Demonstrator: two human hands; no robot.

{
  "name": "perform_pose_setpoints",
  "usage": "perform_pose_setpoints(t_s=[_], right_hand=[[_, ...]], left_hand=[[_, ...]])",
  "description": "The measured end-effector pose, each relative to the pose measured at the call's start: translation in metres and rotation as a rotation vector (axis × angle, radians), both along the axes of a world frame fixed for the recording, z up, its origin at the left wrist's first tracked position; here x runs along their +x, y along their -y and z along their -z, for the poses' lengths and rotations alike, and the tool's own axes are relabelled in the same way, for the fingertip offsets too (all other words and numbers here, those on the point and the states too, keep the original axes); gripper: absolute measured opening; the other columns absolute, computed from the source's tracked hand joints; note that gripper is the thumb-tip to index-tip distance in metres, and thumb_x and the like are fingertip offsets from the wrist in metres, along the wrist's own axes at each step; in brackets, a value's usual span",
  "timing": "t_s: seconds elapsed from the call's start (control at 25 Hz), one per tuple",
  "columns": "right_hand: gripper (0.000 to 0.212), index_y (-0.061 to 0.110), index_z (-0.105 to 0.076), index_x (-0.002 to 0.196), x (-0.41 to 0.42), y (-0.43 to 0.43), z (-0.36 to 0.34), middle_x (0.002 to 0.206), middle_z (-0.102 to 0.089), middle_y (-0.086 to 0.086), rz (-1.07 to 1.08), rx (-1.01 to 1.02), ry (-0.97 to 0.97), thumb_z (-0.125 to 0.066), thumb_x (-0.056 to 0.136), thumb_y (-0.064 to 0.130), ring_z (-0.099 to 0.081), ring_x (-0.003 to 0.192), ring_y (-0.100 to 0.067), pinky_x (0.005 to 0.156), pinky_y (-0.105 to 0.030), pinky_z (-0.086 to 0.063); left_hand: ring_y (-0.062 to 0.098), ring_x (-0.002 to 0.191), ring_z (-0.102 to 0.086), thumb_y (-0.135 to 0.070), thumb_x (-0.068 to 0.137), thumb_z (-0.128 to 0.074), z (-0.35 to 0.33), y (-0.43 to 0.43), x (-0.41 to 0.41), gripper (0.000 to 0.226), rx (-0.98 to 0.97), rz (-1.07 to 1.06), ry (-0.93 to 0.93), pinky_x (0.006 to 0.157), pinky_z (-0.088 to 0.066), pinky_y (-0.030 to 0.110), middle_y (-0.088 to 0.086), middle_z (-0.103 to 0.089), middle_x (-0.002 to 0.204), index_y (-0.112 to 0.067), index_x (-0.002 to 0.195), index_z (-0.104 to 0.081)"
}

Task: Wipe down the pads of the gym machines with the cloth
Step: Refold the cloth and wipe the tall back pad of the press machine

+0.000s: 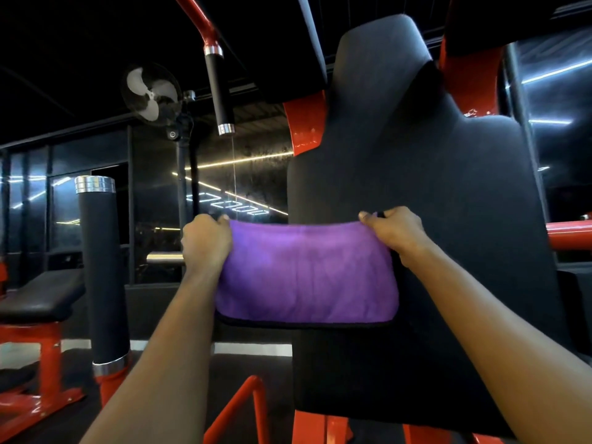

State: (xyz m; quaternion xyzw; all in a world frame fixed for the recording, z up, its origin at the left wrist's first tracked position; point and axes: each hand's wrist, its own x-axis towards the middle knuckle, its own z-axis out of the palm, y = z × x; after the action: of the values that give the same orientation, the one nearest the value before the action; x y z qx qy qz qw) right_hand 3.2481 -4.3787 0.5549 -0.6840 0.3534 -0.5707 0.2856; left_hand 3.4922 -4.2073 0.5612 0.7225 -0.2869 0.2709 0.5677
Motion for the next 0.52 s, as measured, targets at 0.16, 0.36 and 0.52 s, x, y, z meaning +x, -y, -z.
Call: perform_pose_setpoints(t_s=[0.16, 0.36, 0.52], right_hand=[[0.039, 0.008, -0.072, 0.087, 0.029, -0.029, -0.006, 0.088, -0.071, -0.007, -0.153, -0.02, -0.075, -0.078, 0.084, 0.047, -0.068, 0.08, -0.02, 0.078, -0.035, -0.057], [0.043, 0.007, -0.064, 0.081, 0.06, -0.063, -0.007, 0.063, -0.061, -0.007, -0.463, -0.007, -0.035, -0.053, 0.104, 0.042, -0.059, 0.045, -0.013, 0.045, -0.025, -0.047], [0.034, 0.007, -0.071, 0.092, 0.05, -0.055, 0.002, 0.083, -0.07, -0.013, -0.623, -0.102, -0.108, -0.057, 0.102, 0.037, -0.067, 0.07, -0.024, 0.065, -0.034, -0.054]], left_hand=[[0.038, 0.104, -0.064, -0.038, 0.094, -0.062, -0.017, 0.01, -0.021, 0.041, 0.192, 0.191, 0.057, 0.087, -0.05, 0.038, 0.022, -0.068, 0.109, 0.001, 0.104, -0.069], [0.027, 0.05, -0.065, -0.025, 0.105, -0.049, -0.022, 0.013, -0.072, 0.037, 0.297, 0.574, 0.202, 0.05, -0.053, 0.032, 0.016, -0.062, 0.061, -0.002, 0.078, -0.06], [0.033, 0.062, -0.069, -0.002, 0.107, -0.029, -0.011, 0.006, -0.066, 0.023, 0.279, 0.933, 0.137, 0.053, -0.058, 0.034, 0.022, -0.065, 0.079, 0.0, 0.108, -0.052]])
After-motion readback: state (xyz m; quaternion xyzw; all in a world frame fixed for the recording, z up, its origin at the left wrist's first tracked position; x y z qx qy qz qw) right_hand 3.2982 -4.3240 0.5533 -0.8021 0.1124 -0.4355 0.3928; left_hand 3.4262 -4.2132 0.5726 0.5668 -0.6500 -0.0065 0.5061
